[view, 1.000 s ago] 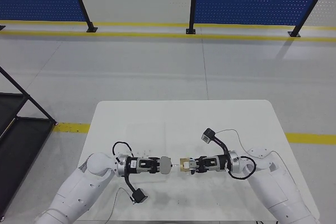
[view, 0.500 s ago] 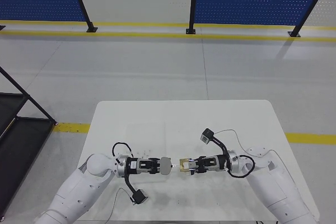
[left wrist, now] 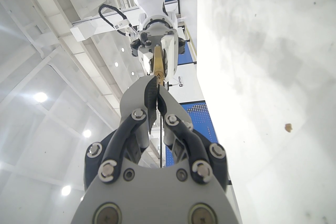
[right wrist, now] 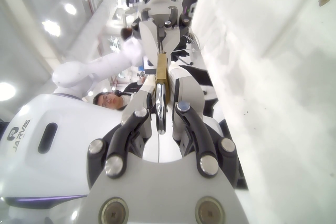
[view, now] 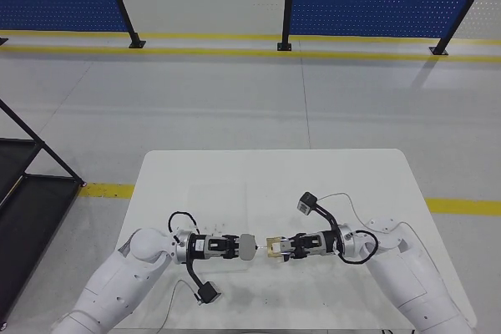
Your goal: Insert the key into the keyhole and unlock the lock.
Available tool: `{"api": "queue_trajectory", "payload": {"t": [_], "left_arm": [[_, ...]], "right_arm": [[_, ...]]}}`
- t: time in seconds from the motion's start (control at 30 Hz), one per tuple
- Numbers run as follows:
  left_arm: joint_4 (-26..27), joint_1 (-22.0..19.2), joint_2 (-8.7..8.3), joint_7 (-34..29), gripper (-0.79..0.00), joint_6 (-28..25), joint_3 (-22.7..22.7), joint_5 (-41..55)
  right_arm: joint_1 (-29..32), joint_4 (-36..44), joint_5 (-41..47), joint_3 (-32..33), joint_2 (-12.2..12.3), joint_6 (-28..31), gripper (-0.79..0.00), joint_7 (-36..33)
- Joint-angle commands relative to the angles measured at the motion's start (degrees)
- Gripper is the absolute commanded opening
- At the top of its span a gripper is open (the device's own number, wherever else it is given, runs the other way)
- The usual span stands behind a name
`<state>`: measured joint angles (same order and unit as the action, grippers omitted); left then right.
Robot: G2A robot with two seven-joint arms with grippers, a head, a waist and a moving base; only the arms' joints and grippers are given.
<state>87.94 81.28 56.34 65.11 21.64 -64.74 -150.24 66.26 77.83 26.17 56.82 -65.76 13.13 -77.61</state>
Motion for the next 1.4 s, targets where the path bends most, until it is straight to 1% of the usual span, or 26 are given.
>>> {"api": "queue_trajectory", "payload": {"t": [0.0, 1.37], "left_arm": [[-0.1, -0.1, -0.01, 0.0, -0.785, 0.0, 0.2, -0.1], [-0.4, -2.9, -0.05, -1.7, -0.785, -0.5, 3.7, -0.8]], "right_arm": [[-0.1, -0.1, 0.0, -0.1, 0.0, 0.0, -0.785, 0.0], [-0.8, 0.1, 0.4, -2.0, 0.4, 0.3, -0.785, 0.8]]}}
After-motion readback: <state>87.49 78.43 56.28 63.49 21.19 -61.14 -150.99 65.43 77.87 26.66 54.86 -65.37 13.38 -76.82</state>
